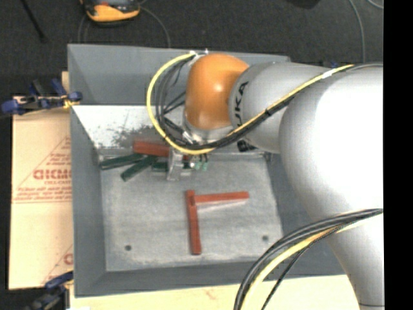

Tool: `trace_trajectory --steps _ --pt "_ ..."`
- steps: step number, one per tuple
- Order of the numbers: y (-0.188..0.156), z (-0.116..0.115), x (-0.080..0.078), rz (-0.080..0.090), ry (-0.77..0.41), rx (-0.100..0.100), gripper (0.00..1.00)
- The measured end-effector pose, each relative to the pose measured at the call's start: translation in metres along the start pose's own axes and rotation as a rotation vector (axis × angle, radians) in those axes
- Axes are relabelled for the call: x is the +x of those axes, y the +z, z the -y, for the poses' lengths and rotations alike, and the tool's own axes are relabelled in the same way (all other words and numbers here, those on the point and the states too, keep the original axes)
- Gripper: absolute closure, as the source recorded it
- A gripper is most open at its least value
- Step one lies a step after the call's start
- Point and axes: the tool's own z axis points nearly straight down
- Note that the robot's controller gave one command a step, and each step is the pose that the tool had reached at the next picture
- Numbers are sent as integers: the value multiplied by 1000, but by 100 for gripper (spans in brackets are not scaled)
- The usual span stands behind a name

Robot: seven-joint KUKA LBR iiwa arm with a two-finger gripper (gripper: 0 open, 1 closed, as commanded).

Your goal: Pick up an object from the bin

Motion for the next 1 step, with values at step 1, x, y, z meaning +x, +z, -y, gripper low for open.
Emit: trace_trajectory --steps 1 --pt "0 0 0 0 0 0 100"
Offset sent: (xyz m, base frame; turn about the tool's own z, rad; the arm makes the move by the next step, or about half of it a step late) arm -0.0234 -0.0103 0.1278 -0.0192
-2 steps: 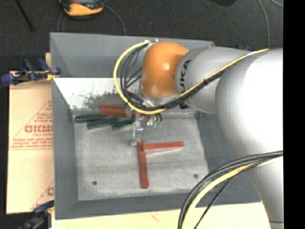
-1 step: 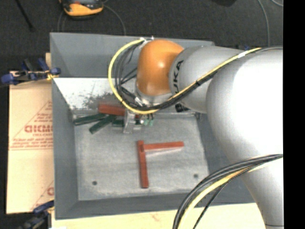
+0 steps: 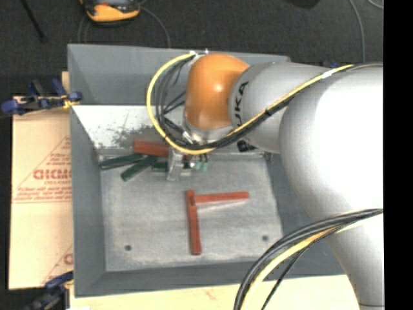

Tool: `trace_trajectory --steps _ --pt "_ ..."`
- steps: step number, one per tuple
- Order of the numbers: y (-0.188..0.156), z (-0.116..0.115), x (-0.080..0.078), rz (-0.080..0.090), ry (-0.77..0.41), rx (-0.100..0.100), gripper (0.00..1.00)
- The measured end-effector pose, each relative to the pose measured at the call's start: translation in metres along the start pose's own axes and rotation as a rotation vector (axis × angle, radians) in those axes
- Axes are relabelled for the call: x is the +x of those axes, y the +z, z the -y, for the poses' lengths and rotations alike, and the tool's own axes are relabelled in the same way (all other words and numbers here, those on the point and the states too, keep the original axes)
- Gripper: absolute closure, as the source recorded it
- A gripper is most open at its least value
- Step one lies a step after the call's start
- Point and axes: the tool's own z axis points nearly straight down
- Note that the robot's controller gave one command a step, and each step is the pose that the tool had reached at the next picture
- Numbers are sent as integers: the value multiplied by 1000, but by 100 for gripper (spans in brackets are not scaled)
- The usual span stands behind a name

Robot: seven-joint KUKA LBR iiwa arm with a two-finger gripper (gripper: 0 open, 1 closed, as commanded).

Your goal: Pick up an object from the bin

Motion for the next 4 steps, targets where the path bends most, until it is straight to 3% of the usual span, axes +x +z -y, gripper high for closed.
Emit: trace_trajectory --steps 1,2,3,4 --pt "-54 6 12 -13 -9 4 100" --pt "-99 7 8 -2 -11 1 100" --pt "-105 32 24 -9 48 2 100" --pt "-153 48 19 -9 71 3 100"
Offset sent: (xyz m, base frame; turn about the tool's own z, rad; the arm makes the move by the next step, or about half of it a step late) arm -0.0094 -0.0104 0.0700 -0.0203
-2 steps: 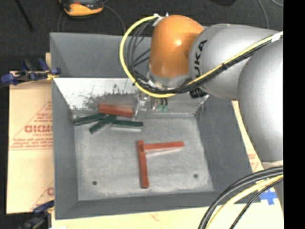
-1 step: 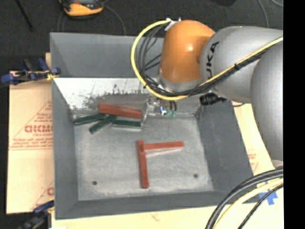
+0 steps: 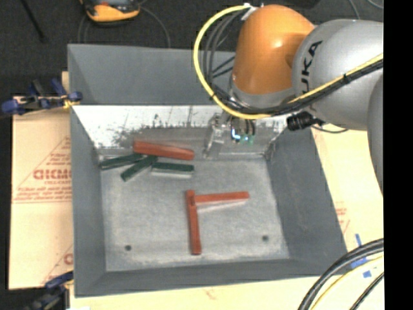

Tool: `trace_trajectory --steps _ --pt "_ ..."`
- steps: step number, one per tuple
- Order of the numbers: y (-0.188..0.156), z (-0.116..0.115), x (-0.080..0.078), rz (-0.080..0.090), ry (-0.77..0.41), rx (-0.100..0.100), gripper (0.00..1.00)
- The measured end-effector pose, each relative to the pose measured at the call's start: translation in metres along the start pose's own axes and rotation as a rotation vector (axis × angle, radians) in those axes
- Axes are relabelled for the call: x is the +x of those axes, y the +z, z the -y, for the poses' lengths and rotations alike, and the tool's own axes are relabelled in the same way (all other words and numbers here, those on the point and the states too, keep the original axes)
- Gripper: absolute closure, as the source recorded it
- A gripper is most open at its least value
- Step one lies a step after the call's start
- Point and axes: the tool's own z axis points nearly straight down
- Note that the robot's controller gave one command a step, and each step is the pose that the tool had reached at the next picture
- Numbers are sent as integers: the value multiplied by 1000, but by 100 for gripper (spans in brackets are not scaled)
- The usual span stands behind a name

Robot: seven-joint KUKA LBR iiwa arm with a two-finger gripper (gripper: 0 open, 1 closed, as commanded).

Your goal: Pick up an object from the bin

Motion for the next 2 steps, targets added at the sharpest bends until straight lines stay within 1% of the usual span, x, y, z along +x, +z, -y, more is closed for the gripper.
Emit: trace_trajectory --steps 1,2 --pt "60 -22 35 -3 22 0 0" --pt "59 -22 34 0 23 0 0"
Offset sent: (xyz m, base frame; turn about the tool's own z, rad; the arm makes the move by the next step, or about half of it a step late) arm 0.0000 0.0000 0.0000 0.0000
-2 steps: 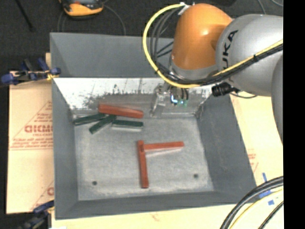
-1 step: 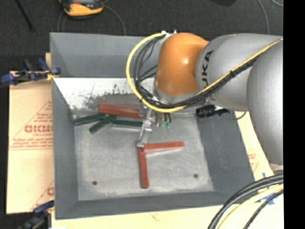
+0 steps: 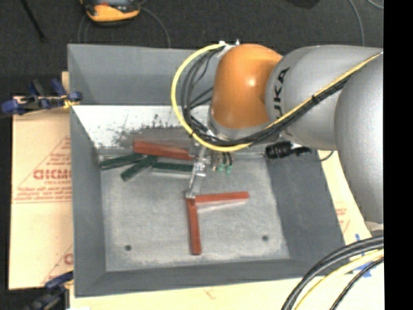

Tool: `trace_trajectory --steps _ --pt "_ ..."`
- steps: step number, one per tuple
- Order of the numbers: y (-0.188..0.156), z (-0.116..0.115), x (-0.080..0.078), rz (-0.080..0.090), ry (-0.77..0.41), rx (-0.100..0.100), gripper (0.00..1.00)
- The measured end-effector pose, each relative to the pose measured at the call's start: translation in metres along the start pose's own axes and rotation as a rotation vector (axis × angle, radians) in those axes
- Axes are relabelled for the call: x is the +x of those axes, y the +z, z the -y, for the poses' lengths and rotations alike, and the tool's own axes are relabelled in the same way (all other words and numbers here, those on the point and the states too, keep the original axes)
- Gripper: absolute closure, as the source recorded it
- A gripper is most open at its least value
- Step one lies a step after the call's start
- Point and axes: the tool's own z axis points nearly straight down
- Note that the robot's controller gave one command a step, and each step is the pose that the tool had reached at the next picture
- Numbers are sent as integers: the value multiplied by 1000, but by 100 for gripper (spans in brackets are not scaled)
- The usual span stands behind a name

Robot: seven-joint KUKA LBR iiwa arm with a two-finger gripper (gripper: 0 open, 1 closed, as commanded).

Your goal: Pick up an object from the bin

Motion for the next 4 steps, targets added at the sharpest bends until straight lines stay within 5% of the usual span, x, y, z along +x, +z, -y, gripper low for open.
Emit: trace_trajectory --steps 1,2,3,4 --pt "42 27 14 7 11 -2 0" --pt "84 44 9 -1 26 3 0" --pt "96 43 24 0 44 1 0" --pt "99 78 -42 1 64 1 100"
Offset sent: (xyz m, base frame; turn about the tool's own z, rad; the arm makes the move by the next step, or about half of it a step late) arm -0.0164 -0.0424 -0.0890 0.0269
